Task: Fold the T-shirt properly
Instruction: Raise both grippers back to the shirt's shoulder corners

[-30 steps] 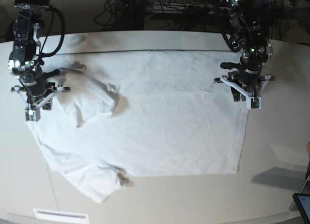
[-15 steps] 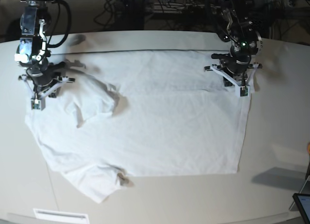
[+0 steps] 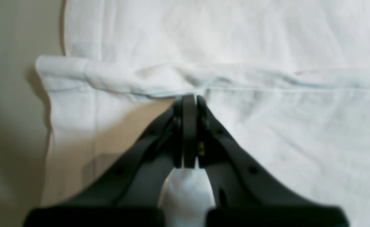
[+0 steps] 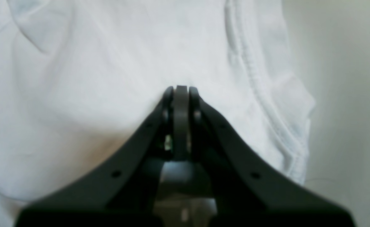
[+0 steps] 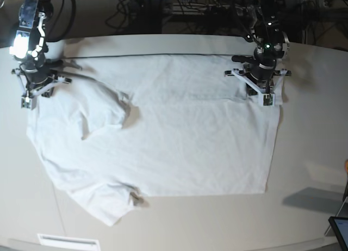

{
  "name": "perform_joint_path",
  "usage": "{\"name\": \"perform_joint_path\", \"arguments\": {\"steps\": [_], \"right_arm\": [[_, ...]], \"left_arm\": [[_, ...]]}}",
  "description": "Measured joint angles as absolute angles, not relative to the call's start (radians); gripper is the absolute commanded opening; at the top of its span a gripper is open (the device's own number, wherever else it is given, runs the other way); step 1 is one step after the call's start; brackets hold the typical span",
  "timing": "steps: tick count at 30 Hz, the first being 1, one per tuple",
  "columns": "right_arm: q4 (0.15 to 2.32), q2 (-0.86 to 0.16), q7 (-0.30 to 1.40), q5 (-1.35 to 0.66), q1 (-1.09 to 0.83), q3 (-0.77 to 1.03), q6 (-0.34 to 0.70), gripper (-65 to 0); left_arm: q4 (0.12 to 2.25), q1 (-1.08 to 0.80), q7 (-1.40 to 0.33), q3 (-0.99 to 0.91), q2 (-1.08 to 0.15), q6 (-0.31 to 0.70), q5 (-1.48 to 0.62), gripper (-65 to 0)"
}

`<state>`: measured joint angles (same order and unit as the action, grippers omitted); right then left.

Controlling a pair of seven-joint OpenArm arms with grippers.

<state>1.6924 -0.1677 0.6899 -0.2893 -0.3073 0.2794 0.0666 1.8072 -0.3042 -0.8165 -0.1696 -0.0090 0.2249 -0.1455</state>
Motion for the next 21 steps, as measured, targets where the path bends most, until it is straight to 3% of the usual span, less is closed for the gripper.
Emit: {"name": "perform_joint_path", "arguments": {"steps": [21], "right_arm": [[1.702,-0.173,0.644,-0.300,-0.380,0.351,0.078,-64.1]], "left_arm": [[1.909,-0.411,-0.853,-0.151,-0.006,0.237,-0.161,-65.0]]}}
